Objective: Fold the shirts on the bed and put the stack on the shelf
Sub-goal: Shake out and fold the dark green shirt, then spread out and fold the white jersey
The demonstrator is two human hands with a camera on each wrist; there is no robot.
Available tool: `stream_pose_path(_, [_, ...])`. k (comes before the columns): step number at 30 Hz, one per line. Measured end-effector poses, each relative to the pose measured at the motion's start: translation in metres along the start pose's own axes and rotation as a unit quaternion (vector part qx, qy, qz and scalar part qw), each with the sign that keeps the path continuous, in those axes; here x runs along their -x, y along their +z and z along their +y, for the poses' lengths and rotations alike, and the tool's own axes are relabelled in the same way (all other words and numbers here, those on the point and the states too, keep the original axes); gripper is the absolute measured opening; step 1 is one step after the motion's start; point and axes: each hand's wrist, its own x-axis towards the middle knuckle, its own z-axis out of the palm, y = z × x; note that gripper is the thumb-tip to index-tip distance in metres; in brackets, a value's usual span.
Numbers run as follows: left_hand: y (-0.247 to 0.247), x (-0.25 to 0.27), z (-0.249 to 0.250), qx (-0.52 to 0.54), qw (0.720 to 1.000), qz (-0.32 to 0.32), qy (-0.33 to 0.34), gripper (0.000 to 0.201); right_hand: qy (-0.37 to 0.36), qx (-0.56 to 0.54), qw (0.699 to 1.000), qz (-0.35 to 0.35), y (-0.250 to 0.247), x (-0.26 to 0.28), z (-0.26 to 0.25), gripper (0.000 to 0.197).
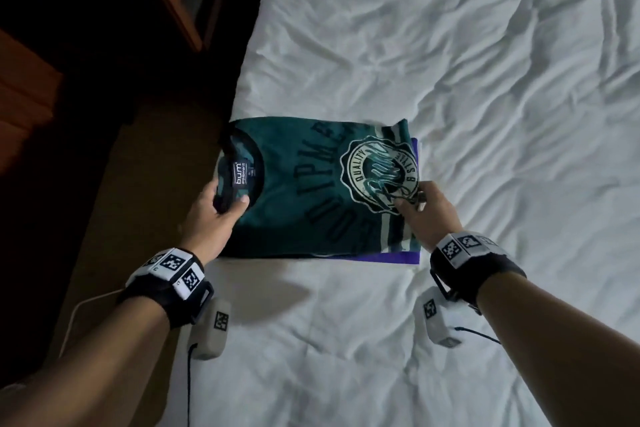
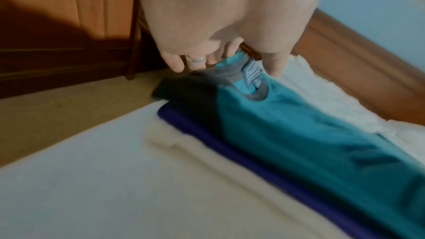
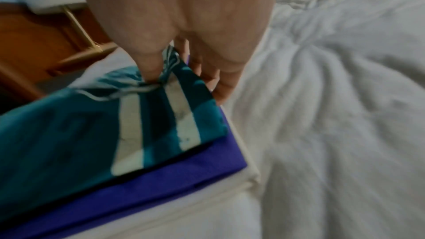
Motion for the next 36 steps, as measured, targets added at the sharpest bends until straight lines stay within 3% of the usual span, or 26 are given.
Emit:
stream_pose_path(1, [0.005, -0.005, -0.009, -0.025, 0.999, 0.004, -0.023, 0.072, 0.011, 0.015, 1.000, -0.006, 0.004, -0.004, 0.007, 0.035])
stream_pose_path(3, [0.009, -0.009, -0.009, -0.040, 0.998, 0.020, -0.043, 0.049, 0.024, 0.007, 1.000, -0.013, 0.010, -0.011, 0.014, 0.032])
stream_pose_path(5, [0.011, -0.012, -0.003, -0.027, 0.998, 0.036, -0.034, 0.025, 0.028, -0.015, 0.999, -0.013, 0.013, -0.013, 0.018, 0.027])
stream_pose_path(6, [0.010, -0.013, 0.001, -0.022, 0.998, 0.048, -0.020, 0.023, 0.020, -0.025, 0.999, -0.009, 0.014, -0.013, 0.019, 0.023])
stream_pose_path(9, [0.012, -0.014, 0.006, -0.010, 0.996, 0.087, 0.014, 0.031, -0.002, -0.042, 0.999, 0.010, 0.015, -0.002, 0.026, 0.014])
stream_pose_path(13, [0.018, -0.007, 0.000, -0.079, 0.995, 0.059, -0.035, 0.042, 0.022, 0.025, 0.999, -0.015, 0.016, 0.010, 0.034, 0.034])
stream_pose_path(15, [0.018, -0.003, 0.003, -0.137, 0.985, 0.091, -0.051, 0.053, 0.002, 0.065, 0.998, 0.014, 0.012, 0.009, 0.032, 0.043])
stream_pose_path(16, [0.018, 0.000, 0.007, -0.169, 0.978, 0.120, -0.033, 0.060, -0.035, 0.101, 0.993, 0.042, 0.010, 0.008, 0.029, 0.047])
stream_pose_path(18, [0.020, 0.006, 0.015, -0.218, 0.961, 0.154, 0.065, 0.066, -0.131, 0.175, 0.971, 0.095, 0.008, 0.005, 0.019, 0.056])
stream_pose_path(20, [0.031, 0.010, 0.017, -0.266, 0.941, 0.111, 0.180, 0.068, -0.198, 0.240, 0.946, 0.090, 0.010, 0.000, 0.002, 0.065])
stream_pose_path(22, [0.046, 0.013, 0.012, -0.336, 0.912, 0.019, 0.234, 0.073, -0.227, 0.295, 0.927, 0.041, 0.019, -0.007, -0.010, 0.068])
stream_pose_path(25, [0.059, 0.011, -0.010, -0.389, 0.890, -0.054, 0.232, 0.083, -0.253, 0.358, 0.899, -0.010, 0.035, -0.012, -0.004, 0.076])
stream_pose_path(30, [0.057, -0.001, -0.040, -0.409, 0.884, -0.072, 0.217, 0.096, -0.233, 0.384, 0.893, -0.039, 0.051, -0.003, 0.044, 0.098])
stream_pose_path(36, [0.055, 0.006, -0.023, -0.414, 0.886, -0.075, 0.198, 0.096, -0.219, 0.388, 0.892, -0.076, 0.037, -0.002, 0.038, 0.103])
